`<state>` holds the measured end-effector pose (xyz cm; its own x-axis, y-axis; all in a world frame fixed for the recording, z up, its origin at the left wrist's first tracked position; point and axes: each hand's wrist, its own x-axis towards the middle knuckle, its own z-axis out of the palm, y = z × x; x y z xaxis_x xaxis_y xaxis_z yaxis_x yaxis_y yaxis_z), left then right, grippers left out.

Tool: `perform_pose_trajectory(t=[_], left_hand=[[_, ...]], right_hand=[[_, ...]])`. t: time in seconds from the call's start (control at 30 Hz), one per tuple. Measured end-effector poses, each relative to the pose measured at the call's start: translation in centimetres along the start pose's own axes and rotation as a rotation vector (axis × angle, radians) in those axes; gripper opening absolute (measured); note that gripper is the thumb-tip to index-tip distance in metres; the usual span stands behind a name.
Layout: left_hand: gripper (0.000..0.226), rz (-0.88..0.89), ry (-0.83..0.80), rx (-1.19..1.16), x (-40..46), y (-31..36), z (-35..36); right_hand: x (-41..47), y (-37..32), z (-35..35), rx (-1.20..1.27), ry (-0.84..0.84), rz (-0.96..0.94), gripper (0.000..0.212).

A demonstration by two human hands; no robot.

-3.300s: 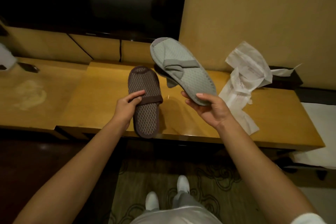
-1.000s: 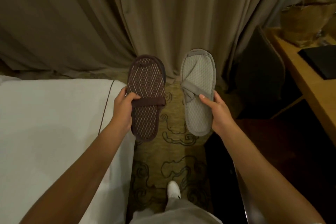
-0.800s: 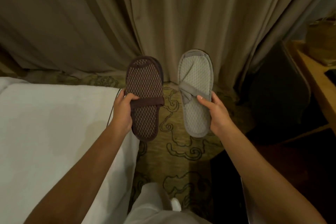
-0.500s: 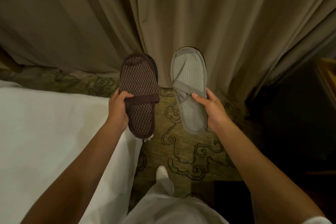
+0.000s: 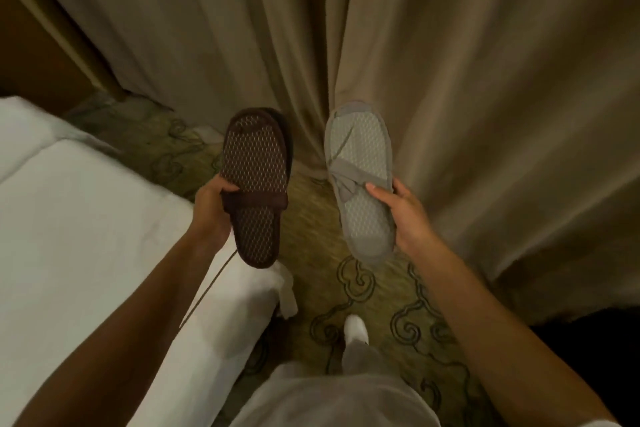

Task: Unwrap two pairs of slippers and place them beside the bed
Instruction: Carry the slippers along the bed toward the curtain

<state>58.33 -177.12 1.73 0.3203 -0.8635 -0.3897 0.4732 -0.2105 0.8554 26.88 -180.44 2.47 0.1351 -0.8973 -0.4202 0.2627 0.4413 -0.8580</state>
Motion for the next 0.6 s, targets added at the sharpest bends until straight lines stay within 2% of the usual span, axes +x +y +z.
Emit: perform_pose_trajectory(t=[0.07, 0.17, 0.3, 0.37, 0.43, 0.5, 0.6], left_hand=[[0.023, -0.053, 0.120, -0.126, 1.2, 0.3, 0.4], [0.035, -0.106, 0.219, -0.272, 3.0, 0.9, -0.2], [0.027, -0.080, 0.395, -0.104, 6.7, 1.1, -1.8], [0.026, -0.054, 0.330, -0.049, 8.4, 1.2, -2.5], [0.030, -0.033, 0.154, -0.028, 10.0, 1.3, -3.1], [0.045, -0.084, -0.030, -0.023, 12.4, 2.0, -3.2], [0.042, -0.150, -0.130, 0.028, 16.0, 3.6, -2.7]], right_hand=[[3.6, -1.4, 0.9, -0.058, -0.084, 0.036, 0.055], [8.4, -2.9, 3.1, -0.148, -0.162, 0.040, 0.072], [15.0, -4.1, 7.0, -0.240, -0.278, 0.029, 0.081], [18.2, -4.3, 9.5, -0.246, -0.341, 0.063, 0.081], [21.1, -4.3, 12.2, -0.254, -0.377, 0.084, 0.069], [24.0, -4.2, 14.7, -0.271, -0.385, 0.094, 0.055], [28.1, -4.5, 18.5, -0.303, -0.386, 0.140, 0.061]])
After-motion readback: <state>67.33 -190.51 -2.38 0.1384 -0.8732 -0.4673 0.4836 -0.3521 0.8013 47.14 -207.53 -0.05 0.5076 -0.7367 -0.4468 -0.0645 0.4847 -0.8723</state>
